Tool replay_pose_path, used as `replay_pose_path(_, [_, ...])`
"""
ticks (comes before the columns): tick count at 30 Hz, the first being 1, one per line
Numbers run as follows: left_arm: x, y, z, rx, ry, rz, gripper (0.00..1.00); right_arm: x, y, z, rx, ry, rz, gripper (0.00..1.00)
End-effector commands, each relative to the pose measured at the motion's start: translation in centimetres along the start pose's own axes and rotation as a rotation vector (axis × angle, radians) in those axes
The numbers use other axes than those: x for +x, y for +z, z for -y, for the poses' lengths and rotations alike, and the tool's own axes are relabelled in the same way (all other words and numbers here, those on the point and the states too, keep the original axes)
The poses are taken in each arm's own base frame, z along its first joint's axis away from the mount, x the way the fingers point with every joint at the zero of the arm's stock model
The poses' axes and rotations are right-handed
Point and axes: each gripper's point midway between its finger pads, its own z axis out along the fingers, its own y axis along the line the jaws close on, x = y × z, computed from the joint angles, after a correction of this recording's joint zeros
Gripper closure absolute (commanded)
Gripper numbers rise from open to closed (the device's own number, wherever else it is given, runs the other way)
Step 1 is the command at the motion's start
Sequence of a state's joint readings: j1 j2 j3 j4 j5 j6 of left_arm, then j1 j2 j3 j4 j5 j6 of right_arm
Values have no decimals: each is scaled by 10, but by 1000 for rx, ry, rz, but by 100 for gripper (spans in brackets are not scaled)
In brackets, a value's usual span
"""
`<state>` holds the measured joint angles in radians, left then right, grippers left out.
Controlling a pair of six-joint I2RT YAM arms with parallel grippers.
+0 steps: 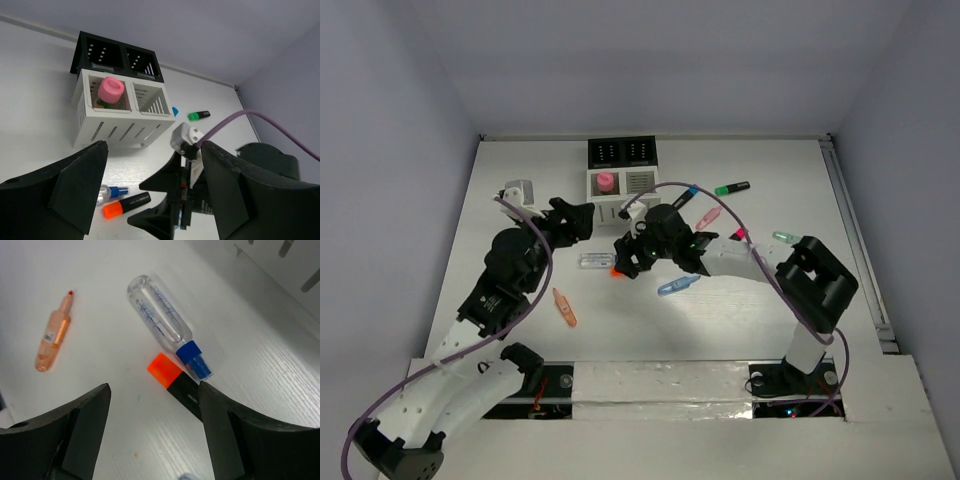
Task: Sort the stationery into containers
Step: Pick up the stationery from the center of the board.
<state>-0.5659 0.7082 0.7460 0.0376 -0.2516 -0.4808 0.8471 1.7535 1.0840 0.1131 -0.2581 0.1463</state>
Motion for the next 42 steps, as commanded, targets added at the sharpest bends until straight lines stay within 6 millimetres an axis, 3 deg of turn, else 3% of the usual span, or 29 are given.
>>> replay_pose_path(1, [14,-8,-3,2,-1,-73,27,5,6,7,3,-174,-51,23])
replay_pose_path(5, [32,-14,-1,53,-14,-114,28,-6,15,10,6,-224,-39,20])
replay_pose_path(8, [37,-17,-2,64,-19,-126,28,13,29,21,21,-238,-129,18])
replay_pose_path(9, [38,-17,-2,63,-19,-125,28,8,34,22,25,-246,-125,18])
replay_pose_path(12, [39,-20,-2,70,-25,-127,29,22,52,34,47,-257,-162,18])
replay_pose_path(17, [45,-21,-4,70,-29,-147,29,14,74,46,85,-282,-122,18])
replay_pose_path(22, [49,-23,-7,62,-37,-151,30,11,82,46,71,-304,-97,21])
replay_pose_path(30, [62,-25,-22,15,-70,-151,37,21,81,48,71,-309,-111,51])
replay_pose_path(32, [66,-25,-25,7,-81,-155,38,12,76,47,77,-322,-85,63])
replay_pose_path(42, [87,-23,-38,-26,-91,-182,39,-16,57,33,54,-352,-42,84])
